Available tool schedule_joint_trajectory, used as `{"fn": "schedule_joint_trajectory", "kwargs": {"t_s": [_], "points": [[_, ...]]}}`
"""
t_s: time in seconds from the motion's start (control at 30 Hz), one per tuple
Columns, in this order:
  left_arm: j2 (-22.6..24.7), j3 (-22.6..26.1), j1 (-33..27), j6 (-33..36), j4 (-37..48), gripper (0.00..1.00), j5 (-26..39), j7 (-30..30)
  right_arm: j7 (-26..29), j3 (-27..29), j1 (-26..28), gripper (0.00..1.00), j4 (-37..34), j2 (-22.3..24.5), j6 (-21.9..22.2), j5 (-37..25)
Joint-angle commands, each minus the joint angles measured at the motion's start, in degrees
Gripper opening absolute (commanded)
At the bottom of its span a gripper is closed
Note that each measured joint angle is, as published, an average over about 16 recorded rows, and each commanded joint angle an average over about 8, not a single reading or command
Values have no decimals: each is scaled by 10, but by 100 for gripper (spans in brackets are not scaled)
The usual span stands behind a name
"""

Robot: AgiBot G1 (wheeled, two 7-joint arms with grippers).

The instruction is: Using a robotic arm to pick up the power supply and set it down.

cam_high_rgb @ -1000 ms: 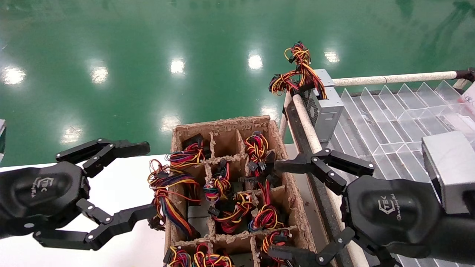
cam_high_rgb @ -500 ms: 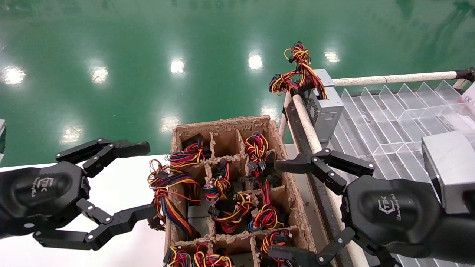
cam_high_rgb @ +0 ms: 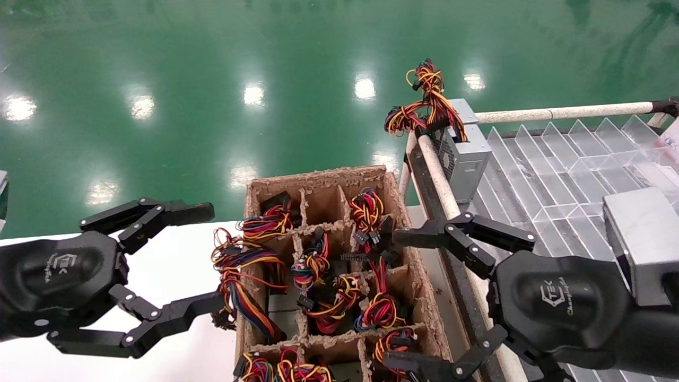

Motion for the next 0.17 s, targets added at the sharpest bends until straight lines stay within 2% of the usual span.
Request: {"fn": "schedule_joint_trajectory", "kwargs": {"t_s": [0.03,0.17], "points": [[0,0,0,0,0,100,0,0,0,0,0,100,0,0,0,0],[0,0,0,0,0,100,0,0,0,0,0,100,0,0,0,0]]}}
